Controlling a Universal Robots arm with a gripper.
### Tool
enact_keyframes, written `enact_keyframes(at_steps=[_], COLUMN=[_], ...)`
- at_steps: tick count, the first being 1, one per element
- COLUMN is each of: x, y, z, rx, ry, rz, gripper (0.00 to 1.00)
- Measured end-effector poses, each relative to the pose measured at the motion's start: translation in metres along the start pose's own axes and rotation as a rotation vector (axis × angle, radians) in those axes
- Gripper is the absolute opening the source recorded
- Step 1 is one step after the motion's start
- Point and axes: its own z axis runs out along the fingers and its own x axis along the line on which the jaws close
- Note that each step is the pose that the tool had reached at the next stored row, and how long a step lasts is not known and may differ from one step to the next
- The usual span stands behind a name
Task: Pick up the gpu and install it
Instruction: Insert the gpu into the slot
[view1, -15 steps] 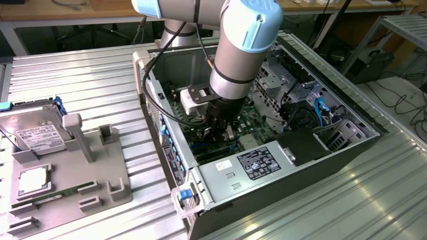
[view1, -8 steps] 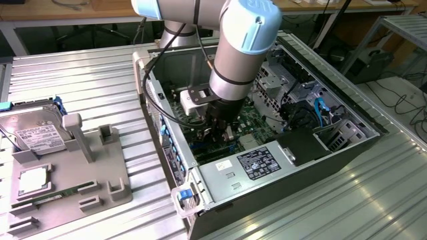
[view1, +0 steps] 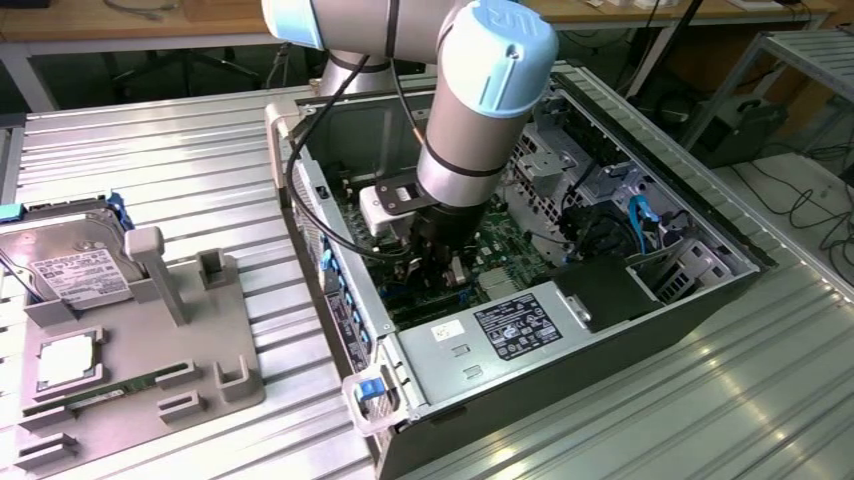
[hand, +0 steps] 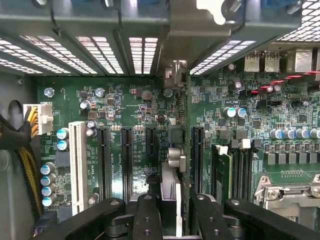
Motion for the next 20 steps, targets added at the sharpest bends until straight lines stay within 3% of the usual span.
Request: enact_keyframes(at_steps=[3,5,7,20], x=[-0.0001,-0.0027,-0.0047,-0.0063], y=[0.0000,0.0001,0.0001,0.0001], z=[0.0001,0.0001,0.0003,0.0009], rx=[0.0001,-0.0001,0.0000,0.0003], ry=[0.0004,0.0116,0.0157,0.0157], rz=[0.000,0.000,0.000,0.000], gripper=[0.28,0.28,0.28,0.28])
